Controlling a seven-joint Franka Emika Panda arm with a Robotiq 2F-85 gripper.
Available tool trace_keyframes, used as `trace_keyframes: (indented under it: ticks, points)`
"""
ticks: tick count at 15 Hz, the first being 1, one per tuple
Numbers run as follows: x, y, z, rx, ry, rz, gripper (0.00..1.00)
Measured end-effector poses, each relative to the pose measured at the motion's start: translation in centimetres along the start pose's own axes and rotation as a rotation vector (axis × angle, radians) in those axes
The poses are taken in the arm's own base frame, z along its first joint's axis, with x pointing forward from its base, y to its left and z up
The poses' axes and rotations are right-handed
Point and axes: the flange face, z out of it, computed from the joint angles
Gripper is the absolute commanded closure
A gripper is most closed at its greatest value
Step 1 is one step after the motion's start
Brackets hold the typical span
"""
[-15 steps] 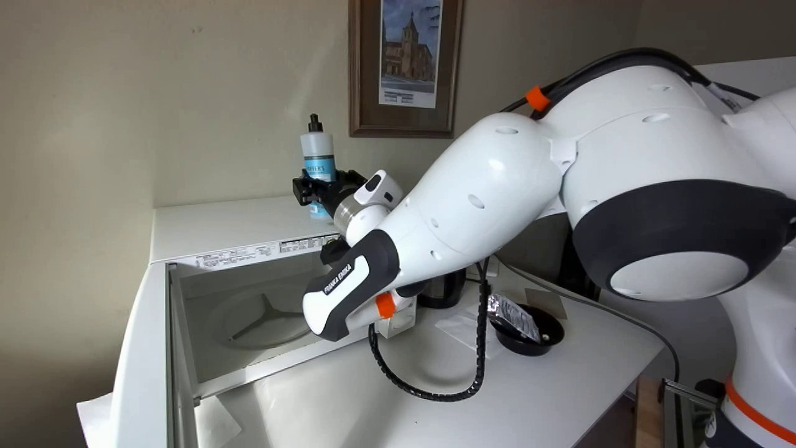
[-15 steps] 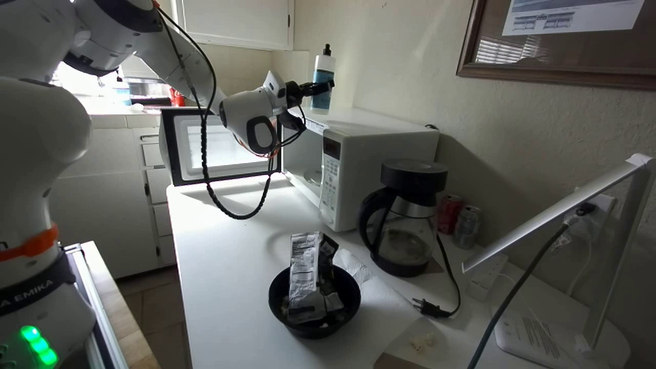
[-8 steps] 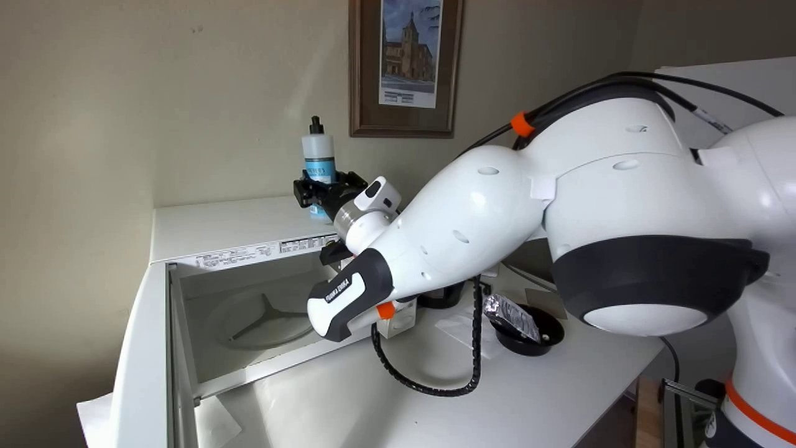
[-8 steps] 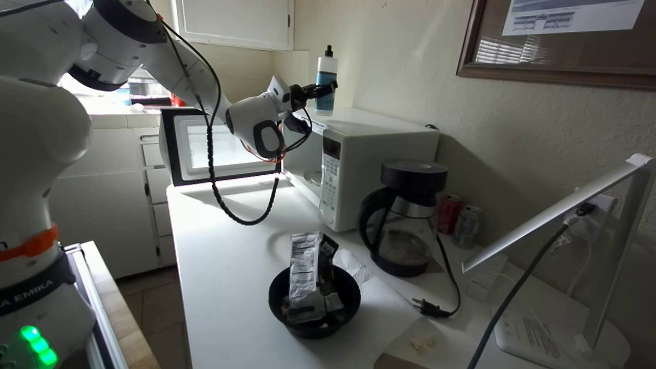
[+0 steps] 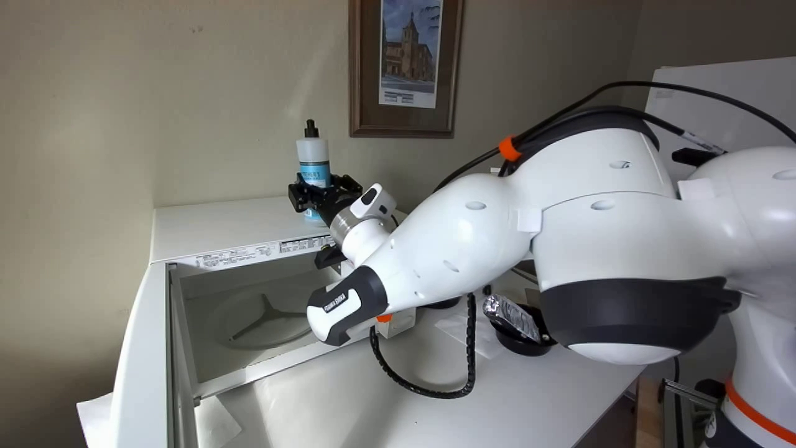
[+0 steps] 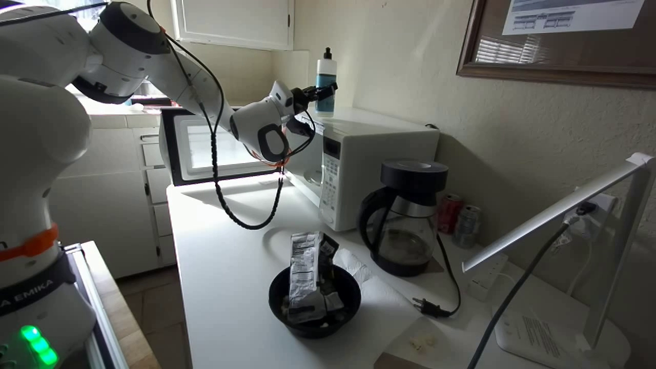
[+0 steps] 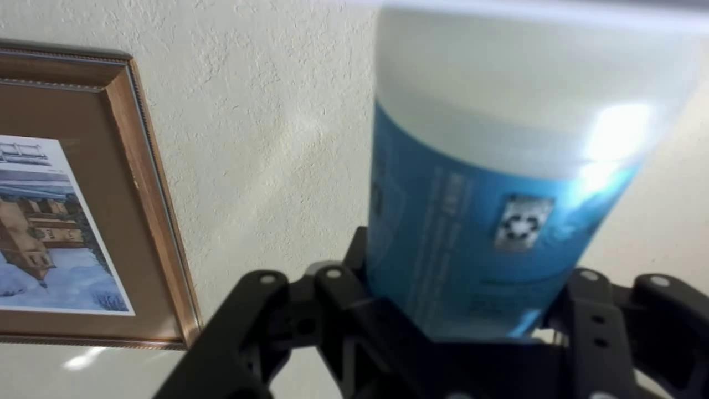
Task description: Put the bottle on top of the microwave
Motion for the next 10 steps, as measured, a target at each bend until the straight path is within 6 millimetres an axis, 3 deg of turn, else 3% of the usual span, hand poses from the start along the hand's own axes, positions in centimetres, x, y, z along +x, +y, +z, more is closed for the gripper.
trace_keyframes:
  ticks: [4, 10]
  points:
    - [-0.40, -0.07, 0.31, 0.009, 0.012, -0.002, 0.00]
    - [-0.18, 0.06, 0.77, 0.009, 0.027, -0.004, 0.00]
